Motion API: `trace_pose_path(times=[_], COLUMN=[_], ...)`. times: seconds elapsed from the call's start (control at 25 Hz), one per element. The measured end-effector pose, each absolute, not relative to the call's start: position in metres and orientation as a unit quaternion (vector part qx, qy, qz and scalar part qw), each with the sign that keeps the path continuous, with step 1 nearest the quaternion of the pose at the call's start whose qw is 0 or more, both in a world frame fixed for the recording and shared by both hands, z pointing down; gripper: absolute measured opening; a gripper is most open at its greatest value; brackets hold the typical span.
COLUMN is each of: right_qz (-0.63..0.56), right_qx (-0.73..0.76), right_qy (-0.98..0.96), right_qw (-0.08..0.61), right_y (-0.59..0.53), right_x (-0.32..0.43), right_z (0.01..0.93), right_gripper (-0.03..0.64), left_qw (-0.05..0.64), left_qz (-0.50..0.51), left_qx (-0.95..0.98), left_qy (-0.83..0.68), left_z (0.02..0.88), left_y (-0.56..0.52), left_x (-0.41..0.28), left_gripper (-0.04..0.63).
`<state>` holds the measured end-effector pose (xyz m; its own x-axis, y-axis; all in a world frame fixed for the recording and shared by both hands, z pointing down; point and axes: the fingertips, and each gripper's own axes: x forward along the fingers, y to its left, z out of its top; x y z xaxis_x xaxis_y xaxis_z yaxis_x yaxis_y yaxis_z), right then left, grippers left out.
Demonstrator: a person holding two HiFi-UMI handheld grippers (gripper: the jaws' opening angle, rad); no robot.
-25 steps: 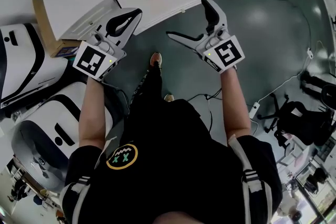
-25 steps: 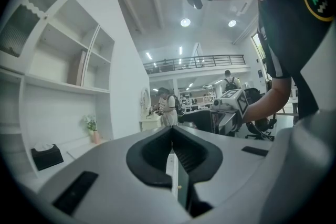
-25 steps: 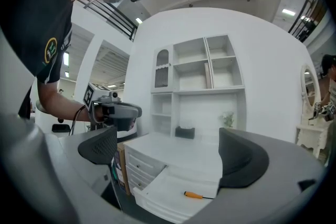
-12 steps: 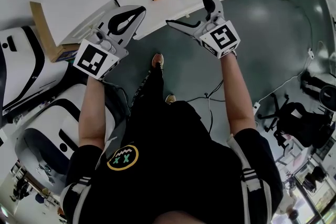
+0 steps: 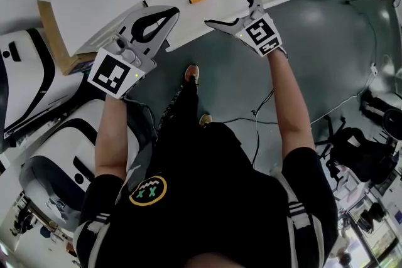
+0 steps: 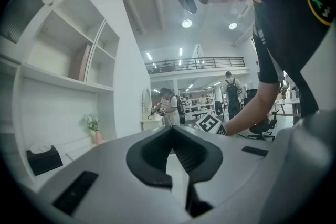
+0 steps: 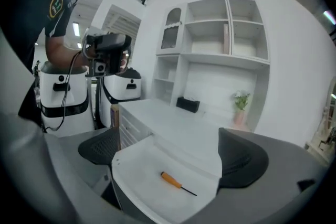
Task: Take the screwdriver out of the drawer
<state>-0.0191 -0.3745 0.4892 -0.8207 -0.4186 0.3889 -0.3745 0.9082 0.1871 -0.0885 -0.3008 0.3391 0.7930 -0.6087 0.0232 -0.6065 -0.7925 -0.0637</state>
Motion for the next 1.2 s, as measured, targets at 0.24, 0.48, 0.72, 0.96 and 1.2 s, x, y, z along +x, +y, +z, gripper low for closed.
trace_pose_path(times=[0.24,0.48,0.72,0.96,1.2], right_qz=[-0.050,-0.035,-0.059,-0.075,-0.079], right_qx=[0.157,0.118,0.058,-0.006,-0.054], right_qy=[-0.942,-0.927,-0.897,-0.859,-0.825], right_qw=[0.293,0.354,0.435,0.506,0.556], right_y=[-0.397,-0.415,-0.426,-0.437,-0.442], right_x=[-0.024,-0.027,-0.028,-0.027,-0.024], right_z=[0.545,0.598,0.649,0.696,0.736], right_gripper=[0.582,0.581,0.581,0.581,0.581], left_qw=[0.024,0.018,0.013,0.008,0.001], left_qz=[-0.022,-0.023,-0.028,-0.033,-0.041], left_qx=[-0.945,-0.944,-0.945,-0.947,-0.946], left_qy=[0.324,0.329,0.327,0.320,0.320], left_z=[0.343,0.348,0.355,0.358,0.368], left_y=[-0.313,-0.323,-0.331,-0.330,-0.329], left_x=[-0.096,-0.102,-0.102,-0.097,-0.099], left_gripper=[0.020,0.020,0.020,0.020,0.020])
